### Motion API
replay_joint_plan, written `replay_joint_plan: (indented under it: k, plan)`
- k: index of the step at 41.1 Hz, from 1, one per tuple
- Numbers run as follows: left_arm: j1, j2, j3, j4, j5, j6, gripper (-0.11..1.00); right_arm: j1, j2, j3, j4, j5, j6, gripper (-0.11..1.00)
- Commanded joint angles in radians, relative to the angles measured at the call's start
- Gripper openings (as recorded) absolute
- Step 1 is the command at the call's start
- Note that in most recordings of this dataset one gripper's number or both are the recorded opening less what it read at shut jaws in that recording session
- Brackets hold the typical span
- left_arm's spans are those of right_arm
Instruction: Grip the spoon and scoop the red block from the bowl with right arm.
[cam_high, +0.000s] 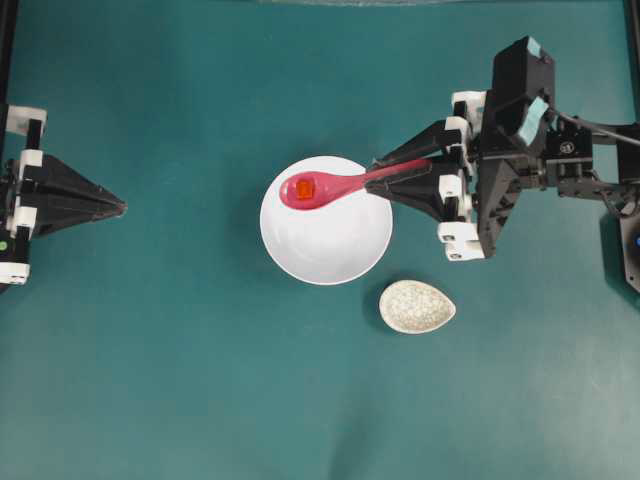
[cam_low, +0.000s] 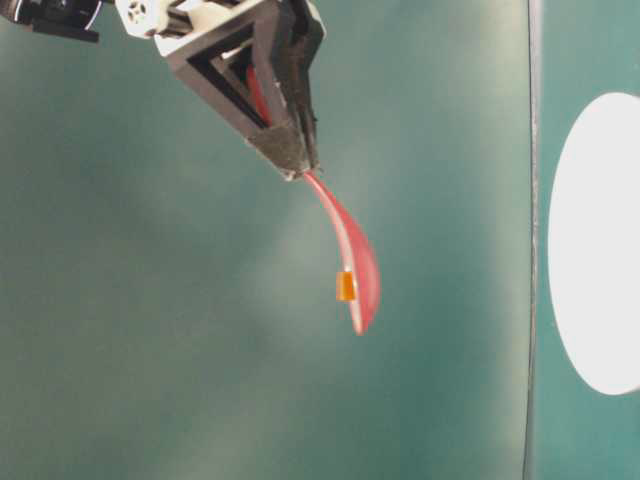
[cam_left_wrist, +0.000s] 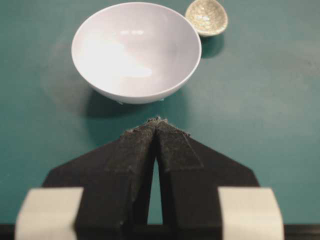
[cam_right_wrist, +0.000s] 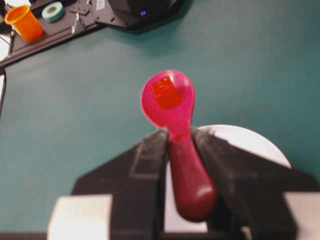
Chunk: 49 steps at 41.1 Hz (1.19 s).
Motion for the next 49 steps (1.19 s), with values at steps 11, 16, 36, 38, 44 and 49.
replay_joint_plan:
  k: [11, 16, 36, 38, 44, 49]
  plan:
    - [-0.002, 0.002, -0.025, 0.002, -0.005, -0.002, 0.00, 0.002, -0.017, -0.021, 0.012, -0.020, 0.002, 0.22]
    - [-0.003, 0.002, -0.025, 0.002, -0.005, -0.002, 0.00, 0.002, -0.017, -0.021, 0.014, -0.025, 0.002, 0.22]
    - [-0.002, -0.006, -0.026, 0.002, -0.005, -0.002, 0.00, -0.005, -0.017, -0.021, 0.015, -0.018, 0.002, 0.19]
    - [-0.002, -0.011, -0.026, 0.002, -0.003, -0.002, 0.00, -0.006, -0.017, -0.021, 0.015, -0.017, 0.002, 0.13]
    - [-0.002, -0.025, -0.029, 0.002, -0.003, -0.011, 0.00, -0.011, -0.018, -0.026, 0.015, -0.025, 0.002, 0.07]
    - [-0.002, -0.035, -0.031, 0.002, 0.009, -0.017, 0.00, -0.015, -0.021, -0.023, 0.009, -0.023, -0.014, 0.07]
